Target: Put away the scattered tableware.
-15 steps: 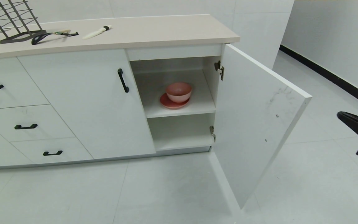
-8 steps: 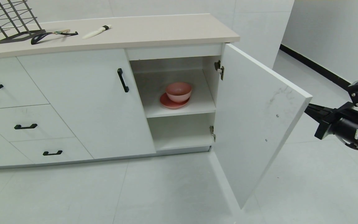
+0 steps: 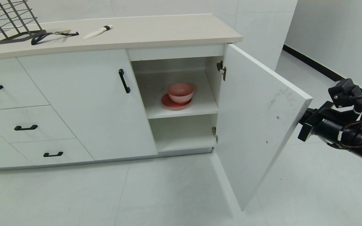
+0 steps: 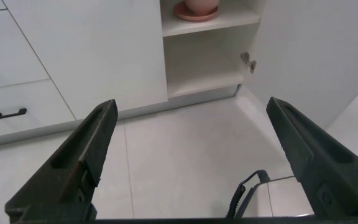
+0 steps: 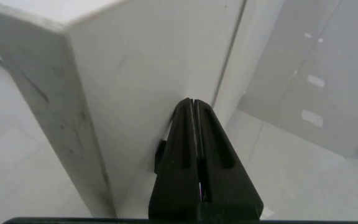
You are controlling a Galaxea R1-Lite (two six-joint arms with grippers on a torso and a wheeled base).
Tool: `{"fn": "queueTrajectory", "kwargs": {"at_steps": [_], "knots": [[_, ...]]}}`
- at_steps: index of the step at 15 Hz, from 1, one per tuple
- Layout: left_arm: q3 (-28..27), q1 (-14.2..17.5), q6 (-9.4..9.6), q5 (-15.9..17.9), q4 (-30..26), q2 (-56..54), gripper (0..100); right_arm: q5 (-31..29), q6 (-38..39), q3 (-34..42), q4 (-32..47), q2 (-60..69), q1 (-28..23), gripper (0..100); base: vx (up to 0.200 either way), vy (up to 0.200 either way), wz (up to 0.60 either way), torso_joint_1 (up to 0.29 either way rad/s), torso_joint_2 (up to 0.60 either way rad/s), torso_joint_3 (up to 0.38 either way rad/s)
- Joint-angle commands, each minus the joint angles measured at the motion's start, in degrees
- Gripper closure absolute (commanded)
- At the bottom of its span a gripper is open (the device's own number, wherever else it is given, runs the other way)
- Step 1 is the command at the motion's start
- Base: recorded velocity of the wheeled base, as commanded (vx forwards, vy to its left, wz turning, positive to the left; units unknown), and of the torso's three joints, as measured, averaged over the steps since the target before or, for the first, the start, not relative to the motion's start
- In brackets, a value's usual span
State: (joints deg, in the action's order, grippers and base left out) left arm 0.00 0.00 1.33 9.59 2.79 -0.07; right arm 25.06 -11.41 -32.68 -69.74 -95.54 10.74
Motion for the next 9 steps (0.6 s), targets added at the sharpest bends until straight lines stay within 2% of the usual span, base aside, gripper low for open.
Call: {"fn": "queueTrajectory", "kwargs": {"at_steps": [1,6,9], "knots": [[0.0,0.0,0.08,-0.01,0.02,0.07,0,0.07,-0.02,0.34,0.05,0.26,1.56,100,0.0,0.0,0.0,0.0,0.0,0.0],[0.0,0.0,-0.01,-0.1,0.02,0.07,0,0.07,0.07,0.08,-0.13,-0.97,8.6,100,0.0,0.0,0.0,0.0,0.0,0.0],[0.0,0.0,-0.19,-0.1,0.02,0.07,0,0.07,0.25,-3.18,-0.22,-4.66,11.85,100,0.0,0.0,0.0,0.0,0.0,0.0]]}}
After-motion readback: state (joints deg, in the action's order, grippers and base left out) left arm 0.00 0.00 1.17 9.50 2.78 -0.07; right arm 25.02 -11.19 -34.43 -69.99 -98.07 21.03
